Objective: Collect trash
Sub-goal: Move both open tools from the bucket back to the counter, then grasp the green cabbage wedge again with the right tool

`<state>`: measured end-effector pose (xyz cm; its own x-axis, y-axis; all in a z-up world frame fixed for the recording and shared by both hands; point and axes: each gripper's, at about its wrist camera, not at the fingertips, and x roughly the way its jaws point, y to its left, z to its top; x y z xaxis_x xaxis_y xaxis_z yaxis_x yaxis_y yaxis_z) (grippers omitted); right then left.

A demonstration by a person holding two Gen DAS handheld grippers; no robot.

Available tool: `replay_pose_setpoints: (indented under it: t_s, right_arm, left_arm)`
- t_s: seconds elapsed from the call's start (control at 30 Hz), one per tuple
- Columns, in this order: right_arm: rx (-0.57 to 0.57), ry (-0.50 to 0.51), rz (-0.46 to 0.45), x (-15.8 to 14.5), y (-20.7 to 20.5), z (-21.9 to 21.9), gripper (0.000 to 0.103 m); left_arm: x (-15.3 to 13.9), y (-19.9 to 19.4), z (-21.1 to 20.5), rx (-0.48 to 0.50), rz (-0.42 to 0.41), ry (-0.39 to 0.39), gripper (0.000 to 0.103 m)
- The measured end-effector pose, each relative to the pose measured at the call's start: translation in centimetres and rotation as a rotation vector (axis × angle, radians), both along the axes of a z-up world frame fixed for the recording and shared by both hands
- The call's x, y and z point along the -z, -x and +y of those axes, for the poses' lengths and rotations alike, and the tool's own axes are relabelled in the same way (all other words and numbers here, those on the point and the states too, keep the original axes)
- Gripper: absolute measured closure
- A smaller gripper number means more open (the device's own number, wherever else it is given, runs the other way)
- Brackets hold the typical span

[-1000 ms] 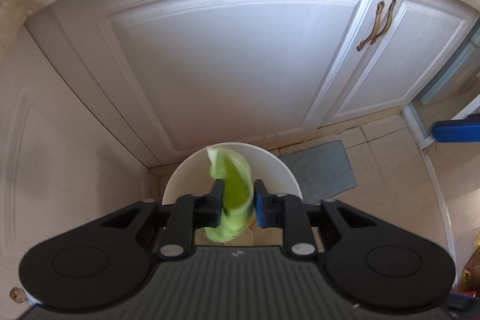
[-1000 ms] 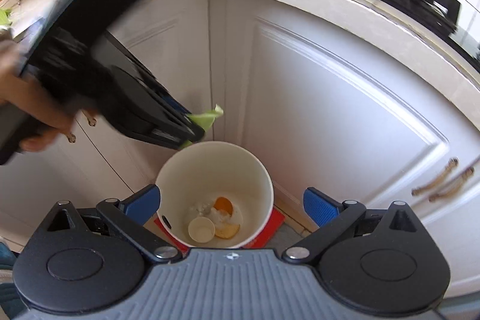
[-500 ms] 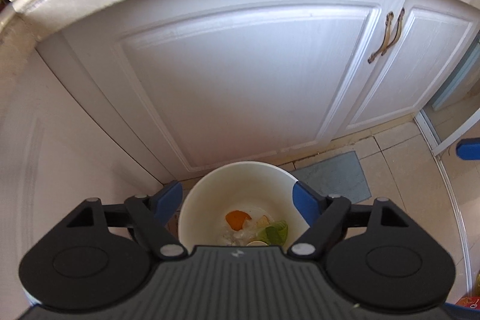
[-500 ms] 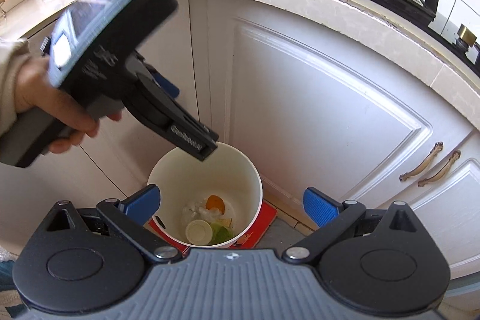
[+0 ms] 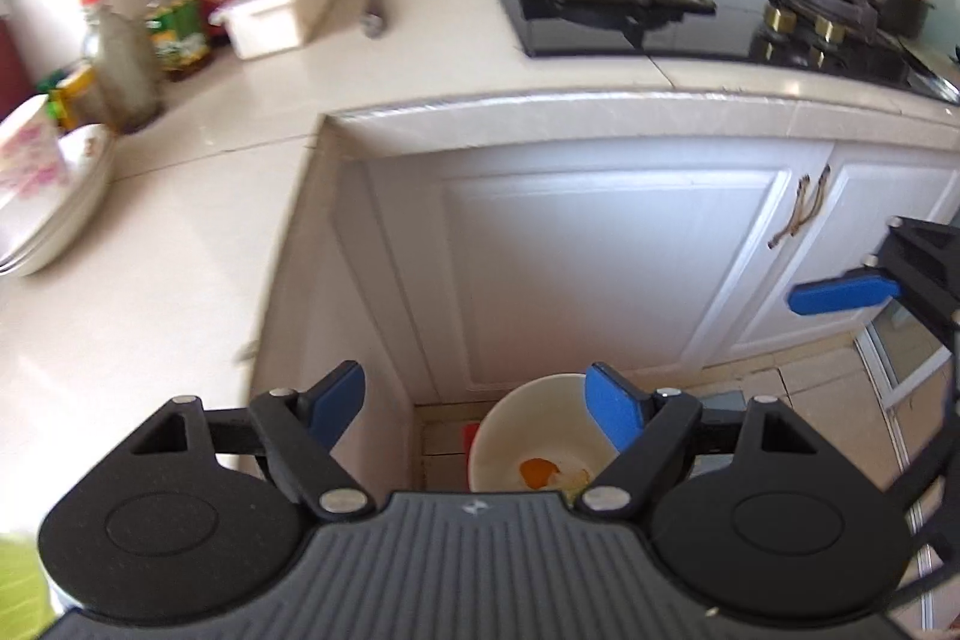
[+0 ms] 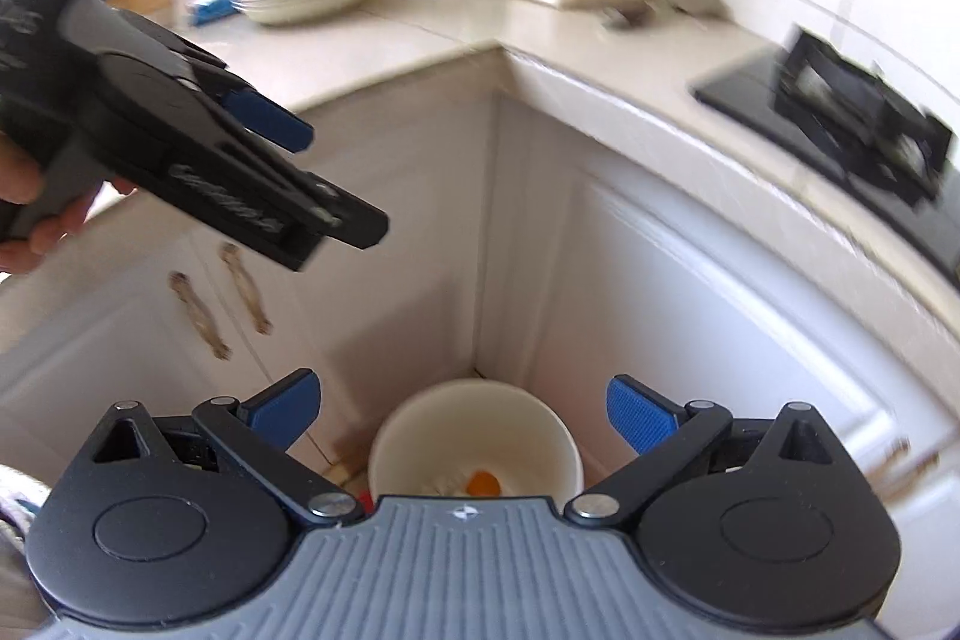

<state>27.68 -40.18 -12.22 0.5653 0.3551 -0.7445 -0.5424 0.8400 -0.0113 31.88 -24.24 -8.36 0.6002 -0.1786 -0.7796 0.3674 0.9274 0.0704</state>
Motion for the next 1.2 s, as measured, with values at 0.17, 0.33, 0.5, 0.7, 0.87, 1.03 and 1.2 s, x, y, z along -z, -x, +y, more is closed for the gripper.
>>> replay_pose_setpoints:
  t_s: [0.17,0.33,0.5,0.7,0.87,1.03,1.2]
  right_arm:
    - [-0.144,-0.048,-0.038,-1.9,-0.6,3.5,0.000]
    - [-0.296,-0.068,-0.044,-2.8,-1.4,8.2,0.000]
    - [-0.452,-0.089,-0.046,-3.3,-2.0,13.9,0.000]
    - [-0.636,-0.101,-0.048,-3.4,-2.1,20.4,0.000]
    - [-0.741,-0.082,-0.065,-3.3,-2.4,24.7,0.000]
    - [-0.805,-0.053,-0.081,-2.9,-3.1,28.0,0.000]
    - [-0.851,-0.026,-0.087,-2.4,-3.9,30.6,0.001]
  left_arm:
    - [-3.0,3.4,4.0,-0.086,-0.035,-0.012,0.022]
    - [-4.7,6.4,8.3,-0.202,-0.057,-0.029,0.022]
    - [-5.7,9.2,12.8,-0.337,-0.091,-0.042,0.022]
    - [-5.6,11.7,18.4,-0.476,-0.068,-0.036,0.022]
    - [-5.1,13.2,21.7,-0.538,-0.042,-0.044,0.022]
    - [-4.3,14.1,24.3,-0.579,-0.015,-0.040,0.022]
    - [-3.6,14.4,26.2,-0.602,0.004,-0.035,0.022]
